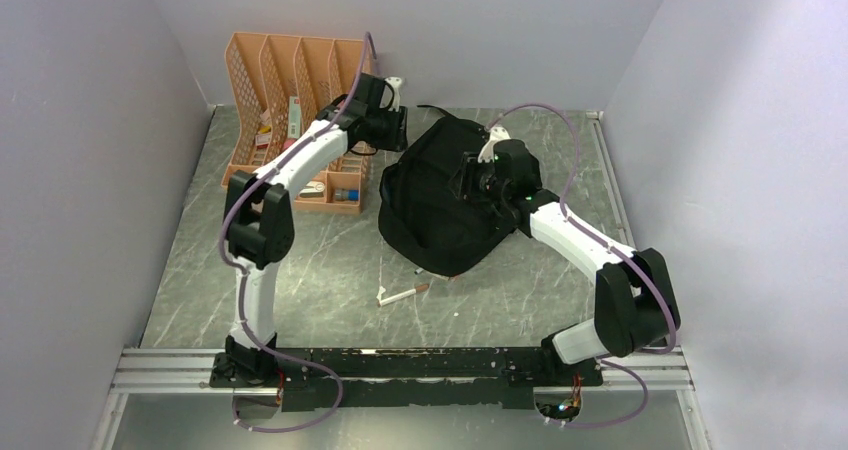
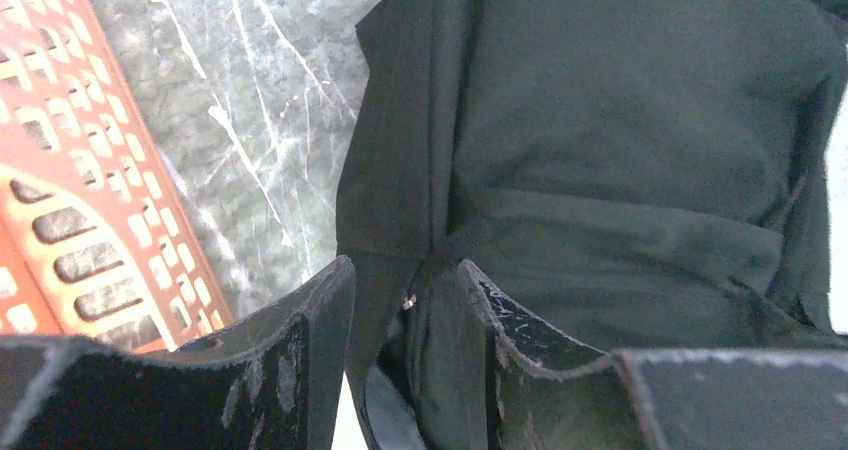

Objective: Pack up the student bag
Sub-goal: Zip the student bag at the center of the board.

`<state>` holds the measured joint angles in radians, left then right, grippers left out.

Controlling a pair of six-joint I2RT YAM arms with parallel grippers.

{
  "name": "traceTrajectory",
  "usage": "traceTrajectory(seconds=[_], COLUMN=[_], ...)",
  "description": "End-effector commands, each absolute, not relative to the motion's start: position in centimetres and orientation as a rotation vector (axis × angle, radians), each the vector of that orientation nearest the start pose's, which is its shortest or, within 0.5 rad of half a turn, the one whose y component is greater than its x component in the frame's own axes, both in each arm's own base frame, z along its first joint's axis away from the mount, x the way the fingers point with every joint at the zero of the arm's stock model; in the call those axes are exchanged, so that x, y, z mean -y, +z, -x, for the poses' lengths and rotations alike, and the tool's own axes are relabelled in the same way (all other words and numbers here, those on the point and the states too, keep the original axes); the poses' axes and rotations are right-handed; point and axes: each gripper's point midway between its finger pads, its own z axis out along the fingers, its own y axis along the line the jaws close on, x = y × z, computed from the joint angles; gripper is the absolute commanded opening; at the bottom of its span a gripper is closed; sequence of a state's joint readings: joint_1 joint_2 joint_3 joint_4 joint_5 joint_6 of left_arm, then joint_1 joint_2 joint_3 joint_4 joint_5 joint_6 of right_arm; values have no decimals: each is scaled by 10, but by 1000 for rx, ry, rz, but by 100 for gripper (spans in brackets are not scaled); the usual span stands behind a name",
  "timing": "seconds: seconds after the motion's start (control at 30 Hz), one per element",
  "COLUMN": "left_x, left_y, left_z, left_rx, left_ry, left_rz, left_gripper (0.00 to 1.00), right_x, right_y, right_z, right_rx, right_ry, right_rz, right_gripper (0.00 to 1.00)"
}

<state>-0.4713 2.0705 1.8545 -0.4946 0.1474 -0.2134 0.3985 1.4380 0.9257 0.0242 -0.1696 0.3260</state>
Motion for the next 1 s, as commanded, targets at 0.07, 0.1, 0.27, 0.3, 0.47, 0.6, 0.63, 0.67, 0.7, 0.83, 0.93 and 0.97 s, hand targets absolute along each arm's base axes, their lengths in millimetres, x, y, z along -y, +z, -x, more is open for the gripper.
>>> traceTrajectory(seconds=[0.07, 0.1, 0.27, 0.3, 0.47, 0.6, 0.63, 0.67, 0.7, 0.83, 0.93, 0.97], left_x=[291, 291, 294, 295, 301, 300, 301, 301, 301, 298, 299, 299], left_y=[154, 151, 129, 128, 117, 108, 107, 105, 104, 94, 90, 89], left_z=[-500, -502, -506, -505, -498, -492, -491, -490, -489, -487, -485, -484], left_rx=[-2282, -2286, -2330, -2333, -2345, -2368, -2367, -2368, -2370, -2398, -2406, -2407], left_ry=[-565, -563, -572, -579, -633, -645, -653, -658, -661, -643, -653, -661], left_rz=[-463, -461, -487, -492, -529, -543, -548, -550, -553, -551, -555, -554], left_gripper=[48, 48, 46, 46, 45, 44, 43, 42, 41, 41, 39, 37], right_x=[-214, -214, -208, -208, -207, -207, -208, -207, -207, -207, -207, -206], right_y=[165, 166, 161, 160, 158, 156, 157, 157, 157, 157, 157, 157], right_z=[-375, -376, -371, -370, -368, -367, -367, -367, -367, -367, -366, -366], right_rx=[-2102, -2099, -2122, -2122, -2127, -2133, -2130, -2127, -2129, -2132, -2133, -2133], right_ry=[676, 674, 644, 643, 640, 641, 642, 641, 642, 639, 636, 635], right_rz=[230, 234, 234, 234, 239, 249, 249, 249, 249, 251, 252, 253], right_gripper=[41, 41, 41, 41, 41, 40, 40, 40, 40, 40, 40, 40])
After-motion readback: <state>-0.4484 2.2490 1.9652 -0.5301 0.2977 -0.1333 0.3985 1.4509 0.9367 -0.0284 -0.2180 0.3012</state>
